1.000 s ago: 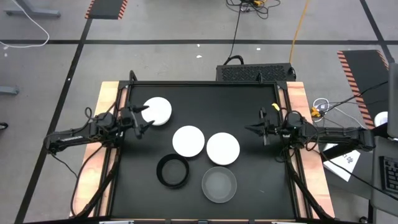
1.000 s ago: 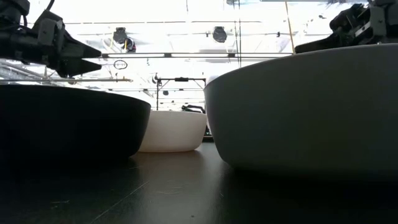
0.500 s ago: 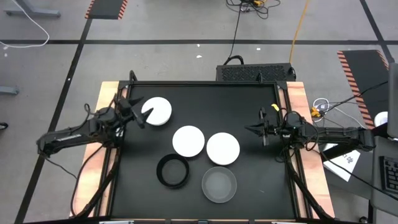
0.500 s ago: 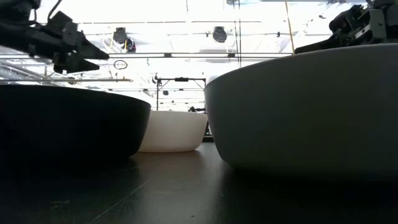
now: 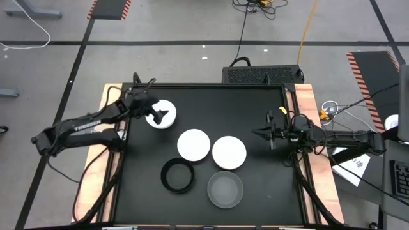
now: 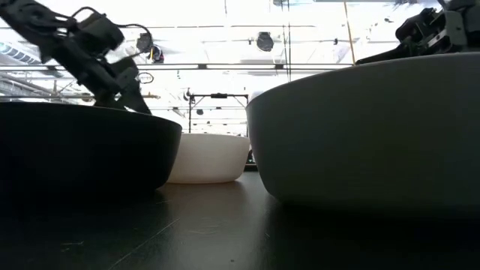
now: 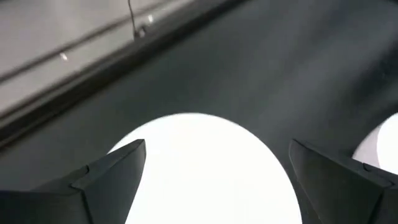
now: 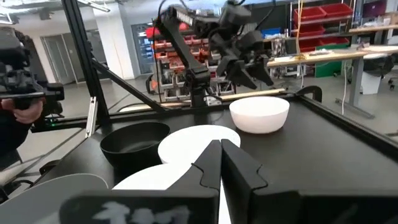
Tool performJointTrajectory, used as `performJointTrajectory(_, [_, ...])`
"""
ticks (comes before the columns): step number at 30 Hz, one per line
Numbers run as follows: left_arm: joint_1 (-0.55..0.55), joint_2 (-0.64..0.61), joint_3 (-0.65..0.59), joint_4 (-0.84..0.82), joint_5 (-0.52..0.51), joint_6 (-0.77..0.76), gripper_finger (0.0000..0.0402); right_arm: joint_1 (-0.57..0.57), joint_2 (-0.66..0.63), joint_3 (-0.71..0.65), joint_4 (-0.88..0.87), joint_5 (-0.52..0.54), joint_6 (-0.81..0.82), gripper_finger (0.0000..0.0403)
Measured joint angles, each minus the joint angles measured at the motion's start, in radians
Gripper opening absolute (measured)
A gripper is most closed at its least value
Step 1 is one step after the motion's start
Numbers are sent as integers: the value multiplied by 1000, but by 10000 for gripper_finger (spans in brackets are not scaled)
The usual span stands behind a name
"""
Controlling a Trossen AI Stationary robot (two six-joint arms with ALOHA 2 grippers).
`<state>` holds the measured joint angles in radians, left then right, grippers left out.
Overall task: Nest bowls inside each other
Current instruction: Stack the top left white bowl into the white bowl
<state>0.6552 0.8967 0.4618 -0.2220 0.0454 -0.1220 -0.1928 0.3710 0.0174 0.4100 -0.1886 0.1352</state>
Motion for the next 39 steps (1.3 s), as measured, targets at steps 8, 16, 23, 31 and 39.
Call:
performJointTrajectory(8, [1, 153, 193, -209, 36, 24, 399, 0, 0, 0, -42, 0, 10, 0])
performJointTrajectory(16, [-6, 225, 285, -378, 52, 49, 399, 0, 0, 0, -49, 0, 6, 0])
performJointTrajectory(23, [-29, 236, 285, -522, 39, 50, 399, 0, 0, 0, -60, -1, 5, 0])
performJointTrajectory(31, [-96, 242, 285, -546, 33, 38, 399, 0, 0, 0, -89, -1, 6, 0])
performJointTrajectory(39, [-161, 293, 285, -561, -46, 32, 399, 0, 0, -1, -87, -1, 9, 0])
